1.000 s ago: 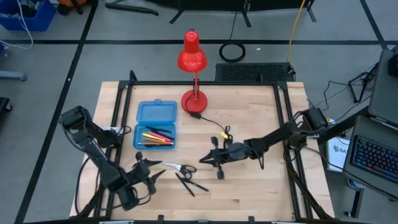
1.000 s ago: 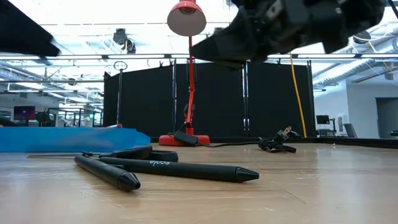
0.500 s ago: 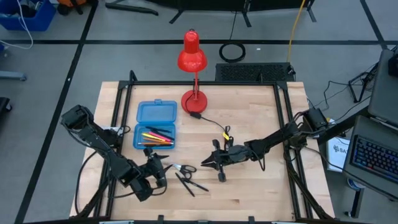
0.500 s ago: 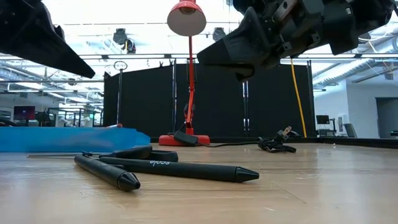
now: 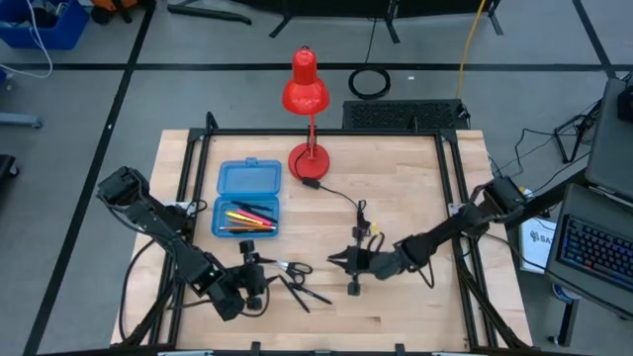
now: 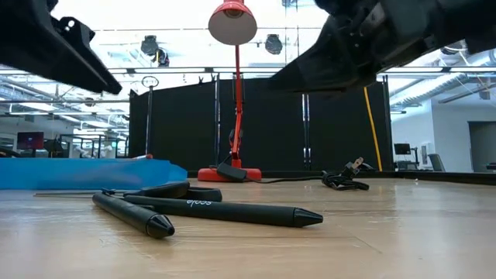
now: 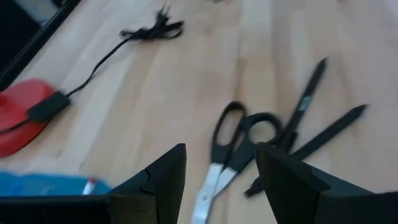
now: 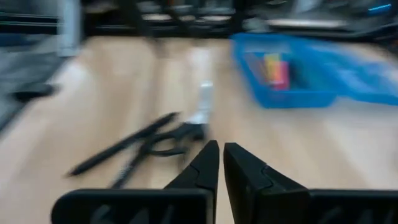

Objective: Pick & place school supplies into a supply box
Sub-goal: Put the black pen into the blue supply box

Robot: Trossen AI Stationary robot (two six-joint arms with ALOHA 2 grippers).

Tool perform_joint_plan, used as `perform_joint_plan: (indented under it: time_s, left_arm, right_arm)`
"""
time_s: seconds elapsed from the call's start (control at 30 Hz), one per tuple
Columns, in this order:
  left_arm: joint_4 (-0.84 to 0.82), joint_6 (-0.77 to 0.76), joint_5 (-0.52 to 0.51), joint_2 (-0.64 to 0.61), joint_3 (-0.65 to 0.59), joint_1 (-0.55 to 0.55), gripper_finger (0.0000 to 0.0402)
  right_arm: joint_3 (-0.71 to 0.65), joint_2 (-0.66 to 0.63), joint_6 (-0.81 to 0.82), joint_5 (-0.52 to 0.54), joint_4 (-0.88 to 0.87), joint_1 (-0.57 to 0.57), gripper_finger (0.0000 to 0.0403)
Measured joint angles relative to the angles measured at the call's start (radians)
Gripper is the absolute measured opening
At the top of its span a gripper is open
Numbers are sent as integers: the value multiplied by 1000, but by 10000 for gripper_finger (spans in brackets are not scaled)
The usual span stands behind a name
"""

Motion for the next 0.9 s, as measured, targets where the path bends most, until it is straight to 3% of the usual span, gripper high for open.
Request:
perform_joint_plan:
  time_s: [0.13, 0.43, 0.63, 0.7, 0.83, 0.9]
  left_arm:
    - [87, 103, 9, 0, 0, 3, 200]
    - [112, 132, 39, 0, 0, 25, 200]
    - [98, 75, 54, 0, 0, 18, 200]
    - [94, 74, 57, 0, 0, 12, 200]
    - [64, 75, 113, 0, 0, 6, 200]
    - [61, 64, 168, 0, 0, 6, 200]
  right_arm:
    - [0, 0, 0, 182, -38, 49, 5]
    - [0, 0, 116, 205, -103, 15, 6]
    - [0, 0, 321, 480, -355, 24, 2]
    - [0, 1, 320, 421, -358, 23, 4]
    - [0, 1, 216, 116, -246, -5, 1]
    - [0, 1, 186, 12, -173, -12, 1]
